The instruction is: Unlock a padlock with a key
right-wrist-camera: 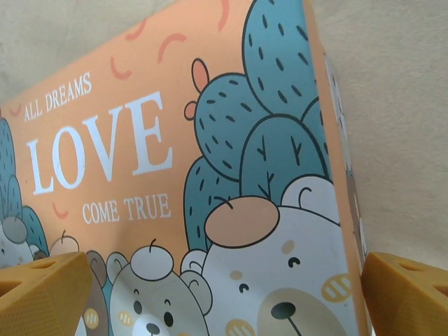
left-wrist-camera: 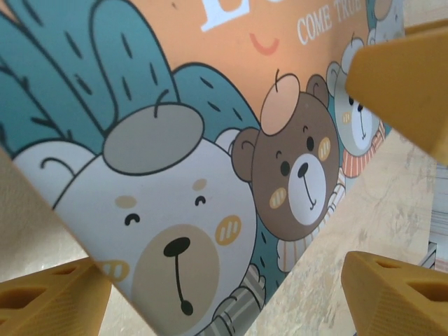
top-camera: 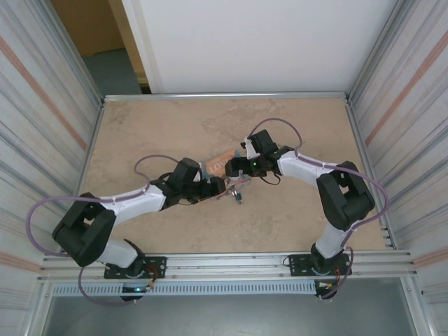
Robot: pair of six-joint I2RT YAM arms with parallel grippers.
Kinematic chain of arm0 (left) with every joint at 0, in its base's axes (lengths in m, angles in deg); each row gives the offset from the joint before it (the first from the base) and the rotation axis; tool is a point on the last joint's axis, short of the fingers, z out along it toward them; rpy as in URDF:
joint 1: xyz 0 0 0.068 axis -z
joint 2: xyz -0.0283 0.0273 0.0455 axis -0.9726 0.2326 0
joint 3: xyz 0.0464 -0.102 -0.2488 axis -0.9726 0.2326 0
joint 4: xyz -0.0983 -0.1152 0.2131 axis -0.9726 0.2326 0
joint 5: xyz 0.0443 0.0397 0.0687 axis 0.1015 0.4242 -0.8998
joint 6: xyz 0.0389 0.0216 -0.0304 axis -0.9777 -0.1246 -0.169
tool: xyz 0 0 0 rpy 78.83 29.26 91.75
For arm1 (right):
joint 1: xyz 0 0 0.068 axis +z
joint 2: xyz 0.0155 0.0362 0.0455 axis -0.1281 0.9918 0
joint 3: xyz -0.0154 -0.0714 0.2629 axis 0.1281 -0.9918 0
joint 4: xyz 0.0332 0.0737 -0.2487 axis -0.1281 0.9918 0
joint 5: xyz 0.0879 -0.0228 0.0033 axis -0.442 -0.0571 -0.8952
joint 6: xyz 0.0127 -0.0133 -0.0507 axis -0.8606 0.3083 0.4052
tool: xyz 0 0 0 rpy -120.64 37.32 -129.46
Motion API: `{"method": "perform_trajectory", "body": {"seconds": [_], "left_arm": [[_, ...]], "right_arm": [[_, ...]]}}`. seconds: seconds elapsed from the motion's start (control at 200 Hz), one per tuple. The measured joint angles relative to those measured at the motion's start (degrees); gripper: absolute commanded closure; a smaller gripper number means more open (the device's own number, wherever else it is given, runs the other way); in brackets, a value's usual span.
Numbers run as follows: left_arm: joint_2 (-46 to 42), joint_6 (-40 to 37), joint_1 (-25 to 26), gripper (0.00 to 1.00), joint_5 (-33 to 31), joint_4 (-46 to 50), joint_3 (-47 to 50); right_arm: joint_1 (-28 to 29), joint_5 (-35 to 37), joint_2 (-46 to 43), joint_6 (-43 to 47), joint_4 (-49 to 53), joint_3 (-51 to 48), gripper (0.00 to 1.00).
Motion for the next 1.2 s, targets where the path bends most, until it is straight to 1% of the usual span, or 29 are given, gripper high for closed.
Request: {"method": "perform_trajectory", "body": {"seconds": [0.11,0.225,0.521,0.752,0.837,0.982,1.087,1.202], "left_arm": [[-1.92,0.72,0.39,0.14,-0.46,0.13,1.2],[-5.09,0.79,0.39,0.14,-1.66,0.5,1.55],[-15.02,0.33,-0.44,0.14,-5.42,2.64,2.43],[-21.66,-0.9,-0.66,0.15,-7.96,7.5,2.69],[-22.29,-1.42,-0.66,0.17,-8.0,8.83,1.88],[-22.05,-2.36,-0.66,0.23,-7.41,9.31,-0.57],[-20.55,-2.89,-0.66,0.29,-6.29,9.05,-2.93],[-17.84,-3.67,-0.66,0.3,-5.18,9.05,-5.66]], "right_arm": [[0.02,-0.74,-0.15,0.0,-0.31,-0.2,0.03],[-1.51,-2.73,-2.29,0.0,-1.14,-2.16,0.02],[-9.7,-3.08,-16.92,1.55,-0.61,-10.58,0.02],[-11.08,-5.55,-27.43,2.8,0.26,-17.66,0.03],[-11.13,-6.69,-30.4,2.73,0.24,-20.13,0.03],[-11.13,-8.81,-34.07,1.64,-0.35,-23.91,0.04],[-11.13,-10.67,-34.88,-0.07,-2.12,-26.51,0.05],[-10.78,-12.13,-34.95,-1.44,-3.54,-28.81,0.05]]}}
